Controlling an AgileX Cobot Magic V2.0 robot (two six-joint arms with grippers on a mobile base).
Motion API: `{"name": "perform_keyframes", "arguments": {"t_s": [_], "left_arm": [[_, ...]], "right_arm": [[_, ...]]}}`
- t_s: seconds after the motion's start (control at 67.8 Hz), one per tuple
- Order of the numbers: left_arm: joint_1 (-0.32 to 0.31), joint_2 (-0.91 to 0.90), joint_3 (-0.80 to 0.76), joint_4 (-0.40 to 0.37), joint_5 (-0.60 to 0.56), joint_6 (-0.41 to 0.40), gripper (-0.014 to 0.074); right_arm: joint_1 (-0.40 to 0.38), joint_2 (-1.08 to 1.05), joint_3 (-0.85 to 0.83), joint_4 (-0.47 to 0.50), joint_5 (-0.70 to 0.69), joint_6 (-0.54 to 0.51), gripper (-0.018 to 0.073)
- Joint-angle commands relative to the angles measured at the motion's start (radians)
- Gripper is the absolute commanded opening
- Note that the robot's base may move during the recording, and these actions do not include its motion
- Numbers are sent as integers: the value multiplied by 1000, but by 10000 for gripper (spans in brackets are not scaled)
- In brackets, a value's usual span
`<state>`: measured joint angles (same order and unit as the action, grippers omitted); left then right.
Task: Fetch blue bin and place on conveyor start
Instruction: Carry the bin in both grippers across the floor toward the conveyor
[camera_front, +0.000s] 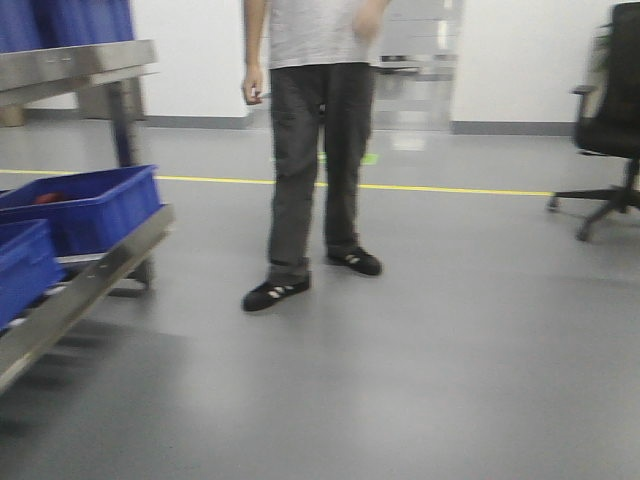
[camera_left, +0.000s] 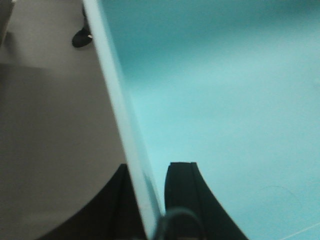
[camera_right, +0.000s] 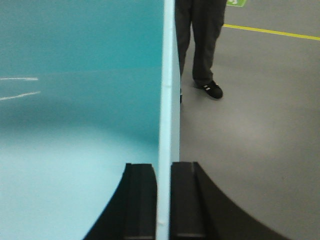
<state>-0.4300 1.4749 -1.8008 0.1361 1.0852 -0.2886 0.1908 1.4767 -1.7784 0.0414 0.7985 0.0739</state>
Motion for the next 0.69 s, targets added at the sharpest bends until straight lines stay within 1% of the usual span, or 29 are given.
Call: {"name": "perform_keyframes", "arguments": {"t_s": [0.0,0.679], "left_arm": [[-7,-12,-10,-36,-31,19,-111],[-7,-12,-10,-36,-31,19,-111]], "right_arm": [[2,-11,-8,18,-75,-1,-152],[2,-11,-8,18,-75,-1,-152]]}}
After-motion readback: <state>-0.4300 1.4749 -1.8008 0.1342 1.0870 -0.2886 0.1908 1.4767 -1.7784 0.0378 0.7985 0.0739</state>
